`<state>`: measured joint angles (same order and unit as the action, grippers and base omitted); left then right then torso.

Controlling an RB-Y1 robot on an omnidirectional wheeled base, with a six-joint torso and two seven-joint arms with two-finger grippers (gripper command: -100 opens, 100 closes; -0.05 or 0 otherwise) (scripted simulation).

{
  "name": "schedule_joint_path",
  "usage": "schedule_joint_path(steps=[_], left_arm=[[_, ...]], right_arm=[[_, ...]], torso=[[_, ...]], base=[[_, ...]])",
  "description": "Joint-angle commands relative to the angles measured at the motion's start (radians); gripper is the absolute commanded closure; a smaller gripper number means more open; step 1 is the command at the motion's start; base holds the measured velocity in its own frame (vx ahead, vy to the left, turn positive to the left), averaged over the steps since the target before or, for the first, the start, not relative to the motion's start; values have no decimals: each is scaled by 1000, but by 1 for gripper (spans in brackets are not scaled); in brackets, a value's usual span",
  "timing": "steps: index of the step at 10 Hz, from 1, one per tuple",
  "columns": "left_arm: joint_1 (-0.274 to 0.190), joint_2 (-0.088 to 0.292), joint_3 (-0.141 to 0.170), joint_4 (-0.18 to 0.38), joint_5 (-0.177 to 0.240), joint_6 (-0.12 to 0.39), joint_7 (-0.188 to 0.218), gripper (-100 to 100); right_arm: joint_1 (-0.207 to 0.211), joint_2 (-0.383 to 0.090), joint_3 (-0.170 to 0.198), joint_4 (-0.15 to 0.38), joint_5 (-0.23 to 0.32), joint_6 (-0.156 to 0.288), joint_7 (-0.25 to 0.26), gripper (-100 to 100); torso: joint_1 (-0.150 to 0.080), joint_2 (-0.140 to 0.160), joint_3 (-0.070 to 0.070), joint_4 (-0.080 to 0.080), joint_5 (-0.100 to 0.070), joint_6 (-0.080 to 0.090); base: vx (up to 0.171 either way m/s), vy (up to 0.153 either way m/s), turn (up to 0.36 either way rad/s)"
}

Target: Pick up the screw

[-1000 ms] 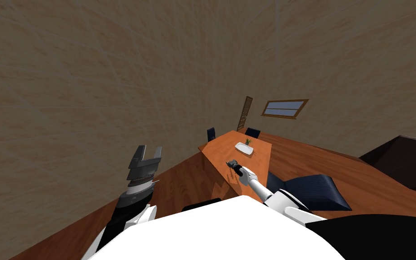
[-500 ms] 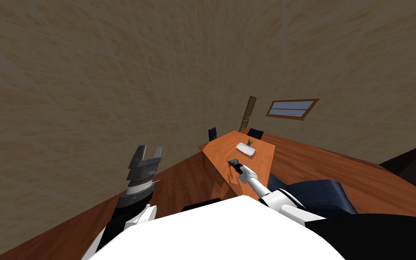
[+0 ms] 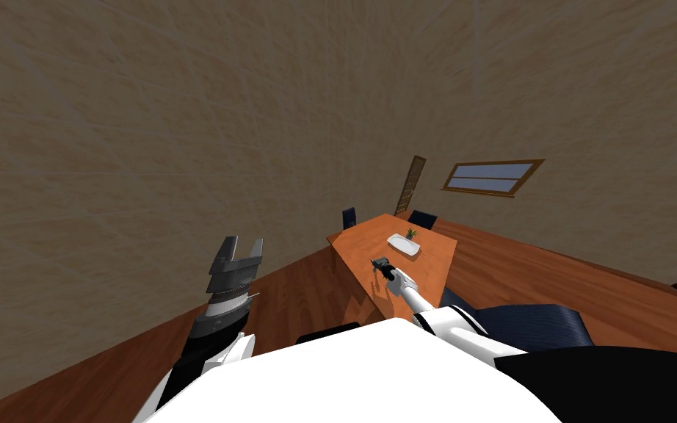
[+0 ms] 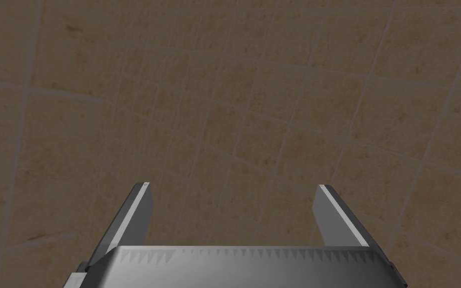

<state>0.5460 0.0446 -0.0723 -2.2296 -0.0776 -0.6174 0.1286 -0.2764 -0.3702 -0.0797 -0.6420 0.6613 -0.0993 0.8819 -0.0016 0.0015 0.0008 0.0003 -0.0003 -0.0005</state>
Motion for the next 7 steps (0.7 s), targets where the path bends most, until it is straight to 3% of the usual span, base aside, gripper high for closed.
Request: schedule_joint_path(steps=[1, 2, 3, 5, 6, 7], left_arm=[[0, 0, 0, 0, 0, 0, 0, 0], [0, 0, 0, 0, 0, 0, 0, 0], [0, 0, 0, 0, 0, 0, 0, 0], [0, 0, 0, 0, 0, 0, 0, 0], [0, 0, 0, 0, 0, 0, 0, 0], [0, 0, 0, 0, 0, 0, 0, 0]], right_arm=[[-7, 8, -50, 9, 3, 1, 32, -100], [-7, 8, -61, 9, 3, 1, 32, -100], [-29, 33, -106, 41, 13, -3, 84, -100], [-29, 33, -147, 41, 13, -3, 90, -100], [-52, 57, -190, 74, 24, -7, 140, -100], [-52, 57, -215, 74, 24, -7, 147, -100]], torso=[[0, 0, 0, 0, 0, 0], [-1, 1, 0, 0, 0, 1], [0, 0, 0, 0, 0, 2], [-1, 1, 0, 0, 0, 1], [0, 0, 0, 0, 0, 2], [0, 1, 1, 0, 0, 0]], base=[[-45, -46, 131], [-21, -27, -39], [-45, -45, 188], [-33, -36, 81], [-58, -34, 217], [-61, -37, 133]])
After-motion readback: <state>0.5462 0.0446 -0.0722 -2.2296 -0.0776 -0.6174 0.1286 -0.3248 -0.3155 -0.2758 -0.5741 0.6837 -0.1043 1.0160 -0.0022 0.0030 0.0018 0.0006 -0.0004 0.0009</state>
